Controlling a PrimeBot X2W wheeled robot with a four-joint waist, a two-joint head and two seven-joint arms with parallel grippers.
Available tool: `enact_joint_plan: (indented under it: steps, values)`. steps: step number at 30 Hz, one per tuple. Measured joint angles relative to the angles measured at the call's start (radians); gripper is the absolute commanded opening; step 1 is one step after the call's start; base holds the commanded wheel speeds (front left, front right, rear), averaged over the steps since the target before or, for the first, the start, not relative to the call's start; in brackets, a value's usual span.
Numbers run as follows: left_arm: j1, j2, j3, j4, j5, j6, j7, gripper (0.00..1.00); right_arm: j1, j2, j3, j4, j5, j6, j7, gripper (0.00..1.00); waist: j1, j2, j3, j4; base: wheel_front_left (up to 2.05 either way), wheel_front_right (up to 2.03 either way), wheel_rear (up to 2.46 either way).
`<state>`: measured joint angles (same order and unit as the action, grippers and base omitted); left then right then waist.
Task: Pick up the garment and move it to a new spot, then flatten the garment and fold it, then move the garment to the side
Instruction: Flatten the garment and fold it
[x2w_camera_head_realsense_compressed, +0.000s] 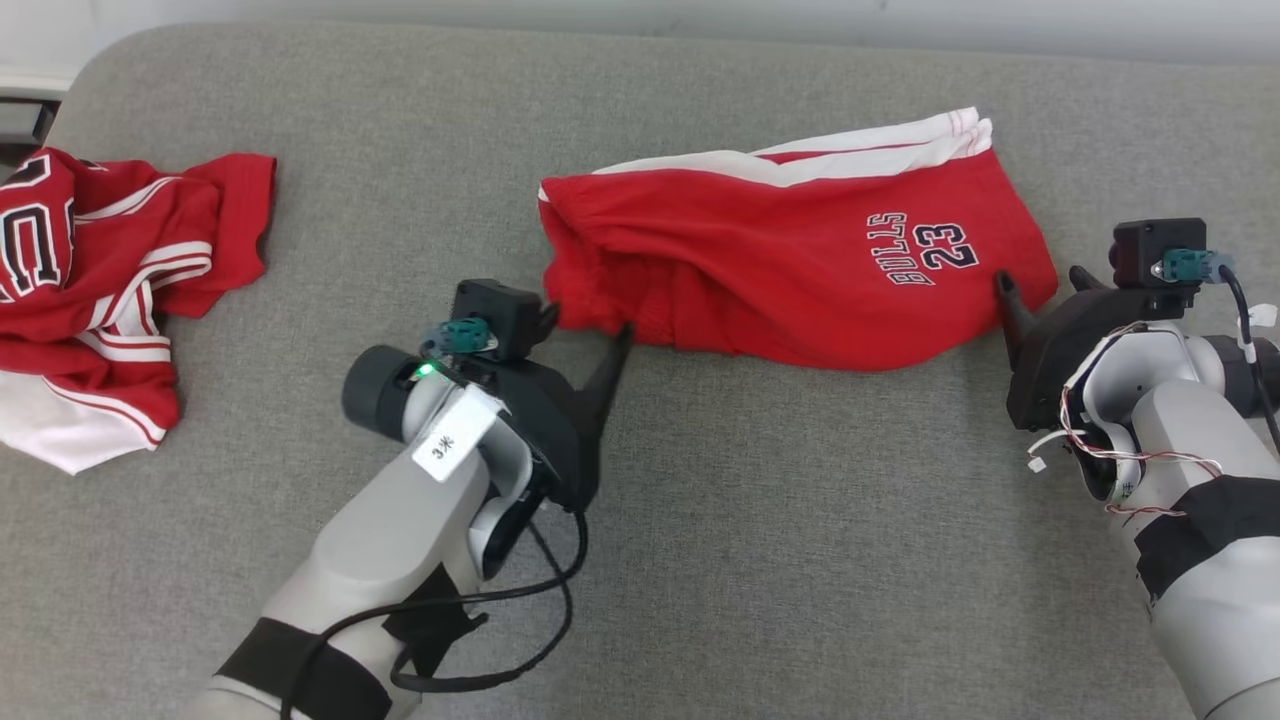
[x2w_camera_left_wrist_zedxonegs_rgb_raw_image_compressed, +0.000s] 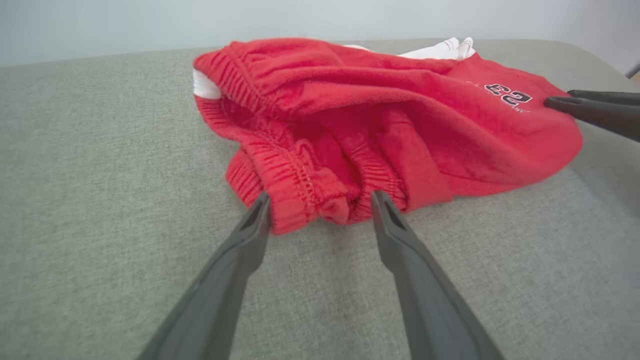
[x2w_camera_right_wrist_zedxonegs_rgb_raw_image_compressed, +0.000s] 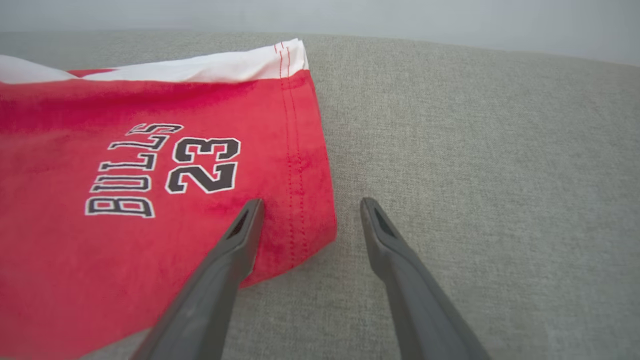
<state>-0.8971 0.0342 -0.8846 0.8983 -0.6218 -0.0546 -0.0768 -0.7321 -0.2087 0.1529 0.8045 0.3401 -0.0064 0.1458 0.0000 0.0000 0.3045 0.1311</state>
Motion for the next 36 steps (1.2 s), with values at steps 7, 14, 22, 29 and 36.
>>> enact_joint_plan:
  steps: [7,14,22,29,36]
  values:
    - [-0.015,-0.002,-0.028,-0.025,0.001,0.015,-0.031,1.00,-0.003,-0.002,-0.024,0.031,0.014,-0.008,0.000,1.00,0.0000,0.0001,0.015,0.022,0.00,0.00,0.00]
    - [-0.029,0.000,-0.034,-0.048,0.016,0.026,-0.089,1.00,-0.021,0.001,-0.026,0.049,0.021,-0.011,-0.005,1.00,0.0000,0.0000,0.018,0.043,0.00,0.00,0.00]
    - [-0.016,-0.002,-0.106,-0.083,0.014,0.000,-0.091,1.00,-0.040,0.011,-0.017,0.080,0.020,-0.008,-0.006,1.00,0.0000,0.0001,0.014,0.040,0.00,0.00,0.00]
    - [-0.009,0.000,-0.129,-0.063,-0.008,0.003,-0.060,1.00,-0.062,0.032,-0.005,0.094,0.020,-0.003,-0.007,1.00,0.0000,0.0000,0.017,0.020,0.00,0.00,0.00]
    - [-0.033,0.000,-0.149,-0.034,-0.016,0.030,-0.019,1.00,-0.087,0.056,0.007,0.114,0.020,-0.002,-0.014,1.00,0.0000,0.0001,0.029,-0.006,0.00,0.00,0.00]
